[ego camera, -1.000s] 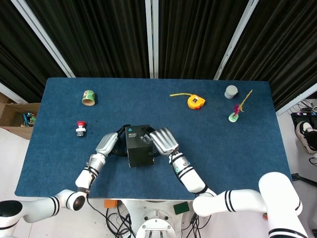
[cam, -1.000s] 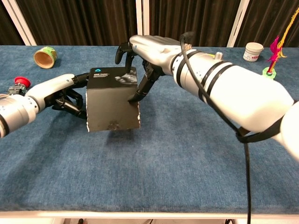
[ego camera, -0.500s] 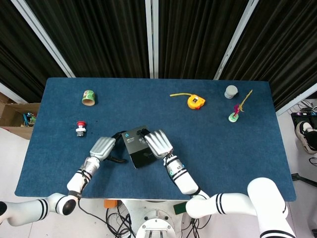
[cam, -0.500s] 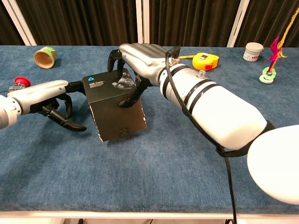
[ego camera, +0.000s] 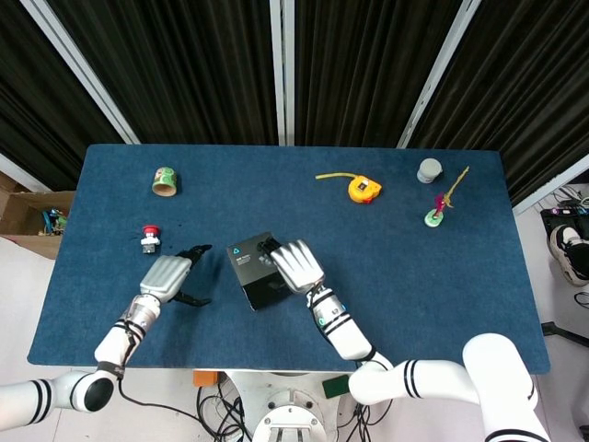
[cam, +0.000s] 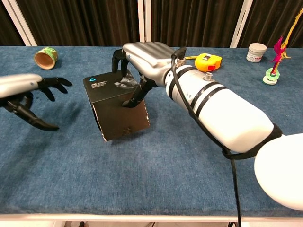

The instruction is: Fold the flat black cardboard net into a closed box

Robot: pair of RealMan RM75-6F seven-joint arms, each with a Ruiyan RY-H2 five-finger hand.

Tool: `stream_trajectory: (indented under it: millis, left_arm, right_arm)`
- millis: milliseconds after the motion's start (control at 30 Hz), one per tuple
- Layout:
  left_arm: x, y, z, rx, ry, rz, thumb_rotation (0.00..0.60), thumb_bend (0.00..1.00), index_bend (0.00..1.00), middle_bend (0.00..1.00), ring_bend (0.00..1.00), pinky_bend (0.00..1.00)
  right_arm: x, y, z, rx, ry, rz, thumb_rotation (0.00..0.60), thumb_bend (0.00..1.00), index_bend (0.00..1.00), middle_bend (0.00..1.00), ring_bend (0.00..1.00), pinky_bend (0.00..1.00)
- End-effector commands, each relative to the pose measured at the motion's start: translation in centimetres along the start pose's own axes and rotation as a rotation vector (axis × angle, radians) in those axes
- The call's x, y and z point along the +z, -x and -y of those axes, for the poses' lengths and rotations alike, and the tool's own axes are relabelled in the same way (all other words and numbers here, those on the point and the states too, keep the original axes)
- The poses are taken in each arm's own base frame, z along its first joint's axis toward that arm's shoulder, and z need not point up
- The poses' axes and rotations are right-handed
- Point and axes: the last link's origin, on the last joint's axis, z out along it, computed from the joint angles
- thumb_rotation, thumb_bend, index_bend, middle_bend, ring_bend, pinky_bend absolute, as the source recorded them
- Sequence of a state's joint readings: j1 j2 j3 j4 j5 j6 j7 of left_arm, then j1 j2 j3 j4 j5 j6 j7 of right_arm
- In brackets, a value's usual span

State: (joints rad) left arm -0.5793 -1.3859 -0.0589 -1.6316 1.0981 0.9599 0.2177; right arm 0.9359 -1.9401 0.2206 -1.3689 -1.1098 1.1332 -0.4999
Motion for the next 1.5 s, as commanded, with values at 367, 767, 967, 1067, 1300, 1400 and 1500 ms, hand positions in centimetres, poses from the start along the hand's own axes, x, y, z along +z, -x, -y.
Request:
stream_trajectory:
  millis: [367,767,967,1067,1300,1400,1500]
  left_arm:
    - [-4.8,-5.5,1.4,0.046,0.011,-0.353,0.514,0.04,0.12,0.16,0.22,0.62]
    - [-5.0,-5.7,1.6,0.041,0.069,-0.459,0.516,0.04,0.12,0.16,0.22,0.62]
    - [-5.1,-5.7,1.9,0.039,0.068,-0.464,0.515,0.04,0.12,0.16,0.22,0.62]
    - [-5.2,-5.7,2.1,0.044,0.062,-0.462,0.517,0.04,0.12,0.16,0.22,0.62]
    - [-6.2,-5.6,4.8,0.138,-0.038,-0.443,0.519,0.04,0.12,0.16,0.22,0.62]
    - [-7.2,-5.4,6.7,0.194,-0.114,-0.435,0.538,0.04,0.12,0.16,0.22,0.61]
    - [-8.7,-5.4,8.7,0.247,-0.187,-0.437,0.583,0.04,0.12,0.16,0.22,0.58]
  right_arm:
    - [-0.4,1.9,-1.4,-0.205,-0.182,-0.069,0.6,0.06,0.58,0.42,0.77,1.0]
    - [-0.3,3.8,-2.4,-0.453,-0.315,-0.167,0.6,0.25,0.76,0.52,0.8,1.0]
    - [-0.3,3.8,-2.5,-0.434,-0.314,-0.189,0.6,0.31,0.77,0.54,0.8,1.0]
    - [-0.5,3.2,-2.6,-0.411,-0.314,-0.217,0.6,0.31,0.76,0.53,0.8,1.0]
    - [-2.5,-1.3,-5.1,-0.38,-0.239,-0.335,0.6,0.22,0.47,0.43,0.74,1.0]
    - [-4.4,-3.6,-7.3,-0.381,-0.161,-0.352,0.6,0.2,0.41,0.4,0.67,1.0]
    - [-7.4,-5.6,-10.4,-0.375,-0.043,-0.332,0.6,0.21,0.33,0.35,0.54,0.93]
